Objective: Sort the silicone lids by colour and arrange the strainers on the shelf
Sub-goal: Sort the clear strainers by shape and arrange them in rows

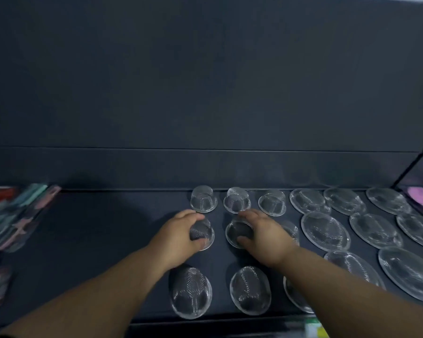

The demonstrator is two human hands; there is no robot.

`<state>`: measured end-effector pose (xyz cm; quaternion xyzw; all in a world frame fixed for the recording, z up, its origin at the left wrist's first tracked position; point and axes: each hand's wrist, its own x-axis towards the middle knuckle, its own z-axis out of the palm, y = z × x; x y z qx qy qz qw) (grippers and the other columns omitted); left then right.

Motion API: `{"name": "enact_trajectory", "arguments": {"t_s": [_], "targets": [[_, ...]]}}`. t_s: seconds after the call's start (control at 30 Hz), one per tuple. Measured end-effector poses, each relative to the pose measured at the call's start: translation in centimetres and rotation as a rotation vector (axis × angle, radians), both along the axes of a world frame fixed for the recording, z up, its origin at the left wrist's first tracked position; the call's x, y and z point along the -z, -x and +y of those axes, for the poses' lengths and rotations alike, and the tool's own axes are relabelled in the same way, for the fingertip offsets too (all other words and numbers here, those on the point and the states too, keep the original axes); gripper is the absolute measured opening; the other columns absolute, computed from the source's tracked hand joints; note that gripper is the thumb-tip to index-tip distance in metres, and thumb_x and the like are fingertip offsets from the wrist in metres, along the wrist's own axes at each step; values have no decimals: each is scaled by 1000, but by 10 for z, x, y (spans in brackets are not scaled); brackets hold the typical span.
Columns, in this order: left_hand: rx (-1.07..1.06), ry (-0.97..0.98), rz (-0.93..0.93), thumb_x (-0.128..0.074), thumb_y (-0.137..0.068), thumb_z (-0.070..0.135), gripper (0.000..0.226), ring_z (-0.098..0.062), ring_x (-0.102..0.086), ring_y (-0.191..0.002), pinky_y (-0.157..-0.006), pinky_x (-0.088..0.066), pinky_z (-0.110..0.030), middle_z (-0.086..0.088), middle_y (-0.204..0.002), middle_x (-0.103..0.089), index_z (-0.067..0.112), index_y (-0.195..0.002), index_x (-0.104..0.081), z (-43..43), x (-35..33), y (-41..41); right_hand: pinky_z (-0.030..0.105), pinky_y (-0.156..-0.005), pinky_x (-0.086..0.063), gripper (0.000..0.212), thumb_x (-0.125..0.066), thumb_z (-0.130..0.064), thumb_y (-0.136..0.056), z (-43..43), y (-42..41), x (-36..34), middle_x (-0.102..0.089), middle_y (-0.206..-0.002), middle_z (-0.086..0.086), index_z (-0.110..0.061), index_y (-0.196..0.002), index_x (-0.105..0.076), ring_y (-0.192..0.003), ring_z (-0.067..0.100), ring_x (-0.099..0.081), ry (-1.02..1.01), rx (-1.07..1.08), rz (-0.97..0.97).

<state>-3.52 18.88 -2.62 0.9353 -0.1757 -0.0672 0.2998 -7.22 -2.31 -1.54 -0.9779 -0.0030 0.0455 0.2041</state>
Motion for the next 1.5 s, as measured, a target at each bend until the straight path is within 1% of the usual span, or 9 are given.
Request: {"name": "enact_trajectory", "arguments": {"t_s": [0.1, 0.23, 0.4, 0.5, 0.63, 0.83, 1.03, 1.3, 1.5], "targets": [[8, -11, 1, -71, -78, 28, 53, -3, -48, -115, -92, -28, -8, 13, -132, -48, 33, -128, -52, 7, 2, -5, 24, -102, -38, 66, -68, -34, -79, 8, -7, 2, -47, -138, -3, -28, -138, -41, -124, 15, -48, -6, 38, 43], [34, -32, 2, -70, -77, 28, 50, -5, -50, -110, -87, -31, -9, 13, -126, -49, 34, -123, -51, 15, 2, -10, 23, -96, -42, 63, -71, -37, -74, 17, -12, 2, -53, -131, -5, -28, -131, -47, -117, 13, -53, -15, 64, 43], [70, -56, 39, -69, -76, 37, 56, -8, -49, -114, -96, -38, -20, 10, -128, -46, 33, -127, -46, 16, -2, -15, 22, -97, -42, 69, -73, -39, -71, 18, -14, 1, -52, -132, -6, -29, -133, -46, -118, 12, -52, -19, 84, 70], [26, 12, 1, -68, -77, 49, 64, -10, -47, -120, -100, -37, -22, 10, -132, -43, 32, -133, -42, 13, -8, -26, 21, -100, -37, 69, -73, -45, -74, 18, -21, -6, -51, -133, -5, -29, -135, -45, -121, 13, -50, -67, 123, 16], [-9, 25, -85, -65, -84, 39, 61, -13, -43, -128, -103, -29, -19, 5, -142, -41, 26, -138, -41, 2, -12, -59, 23, -100, -36, 57, -68, -36, -81, 13, -46, -8, -49, -135, 1, -27, -134, -46, -123, 19, -49, -78, 191, -82], [90, -38, -22, -67, -85, 33, 66, -14, -32, -138, -114, -21, -22, 3, -152, -29, 25, -143, -38, -21, -3, -99, 23, -110, -25, 59, -59, -22, -88, 7, -82, 0, -32, -152, 2, -22, -143, -37, -136, 20, -37, -30, 151, -21], [80, -70, -73, -66, -86, 25, 48, -14, -49, -120, -97, -29, -14, 4, -135, -48, 26, -131, -51, -15, 4, -109, 23, -109, -26, 57, -58, -16, -88, 18, -97, 13, -39, -148, 0, -24, -142, -40, -134, 19, -39, 11, 102, -16], [23, -83, -75, -66, -85, 25, 47, -14, -51, -117, -97, -33, -18, 4, -134, -49, 26, -130, -51, 1, 3, -110, 26, -109, -29, 57, -56, -11, -88, 20, -102, 13, -38, -149, 0, -24, -141, -39, -133, 20, -39, 2, 71, 3], [3, -84, -48, -65, -85, 26, 51, -14, -47, -121, -100, -32, -18, 3, -137, -45, 25, -134, -48, 0, 0, -105, 22, -113, -21, 64, -57, -13, -89, 13, -98, 7, -26, -155, 2, -25, -146, -32, -140, 19, -31, -23, 55, -10]]}}
